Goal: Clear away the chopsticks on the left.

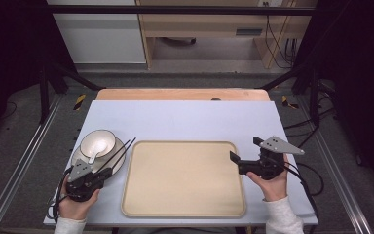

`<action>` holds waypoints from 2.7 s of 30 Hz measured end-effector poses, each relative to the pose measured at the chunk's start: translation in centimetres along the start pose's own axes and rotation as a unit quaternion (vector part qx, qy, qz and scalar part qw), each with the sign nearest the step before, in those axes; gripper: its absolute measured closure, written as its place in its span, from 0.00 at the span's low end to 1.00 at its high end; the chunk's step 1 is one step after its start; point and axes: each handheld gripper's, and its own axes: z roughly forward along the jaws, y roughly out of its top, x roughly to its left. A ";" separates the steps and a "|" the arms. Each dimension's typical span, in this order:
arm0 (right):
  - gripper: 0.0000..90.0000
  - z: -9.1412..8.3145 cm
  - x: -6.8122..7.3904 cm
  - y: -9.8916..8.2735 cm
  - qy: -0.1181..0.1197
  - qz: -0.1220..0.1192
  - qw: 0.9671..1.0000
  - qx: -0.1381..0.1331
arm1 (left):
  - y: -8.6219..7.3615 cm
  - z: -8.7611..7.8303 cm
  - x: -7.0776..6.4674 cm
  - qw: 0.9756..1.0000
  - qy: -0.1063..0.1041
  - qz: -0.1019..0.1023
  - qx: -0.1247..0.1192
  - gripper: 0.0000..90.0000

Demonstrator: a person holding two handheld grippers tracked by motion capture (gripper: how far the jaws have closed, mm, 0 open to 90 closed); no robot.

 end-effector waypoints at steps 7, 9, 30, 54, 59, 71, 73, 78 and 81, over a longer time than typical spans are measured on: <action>0.02 -0.1 0.0 0.0 -0.002 0.000 1.000 -0.001 | 0.4 0.1 -2.2 1.000 -0.002 -0.005 -0.016 0.95; 0.02 0.0 0.0 0.0 -0.001 0.001 1.000 -0.002 | 0.4 0.2 -2.8 1.000 0.005 -0.011 -0.019 0.95; 0.02 -0.1 0.1 0.0 0.005 0.004 1.000 -0.003 | 2.3 1.9 -6.9 0.994 0.074 -0.057 -0.054 0.95; 0.02 0.2 0.3 0.0 0.018 0.004 1.000 0.000 | -0.9 3.9 -10.2 0.982 0.132 -0.116 -0.072 0.95; 0.02 0.3 0.3 0.0 0.018 0.003 1.000 0.001 | -1.4 4.2 -9.9 0.980 0.139 -0.123 -0.070 0.95; 0.02 0.5 0.4 -0.1 0.017 -0.001 1.000 0.007 | -2.1 5.4 -9.3 0.978 0.154 -0.133 -0.035 0.95; 0.03 0.5 0.4 -0.1 0.018 -0.001 1.000 0.007 | -2.1 5.5 -9.3 0.979 0.154 -0.134 -0.031 0.95; 0.03 0.6 0.4 -0.2 0.017 0.000 1.000 0.009 | -2.0 5.6 -9.3 0.979 0.155 -0.132 -0.022 0.95; 0.03 0.6 0.5 -0.2 0.017 0.000 1.000 0.010 | -2.0 5.7 -9.3 0.979 0.157 -0.133 -0.012 0.95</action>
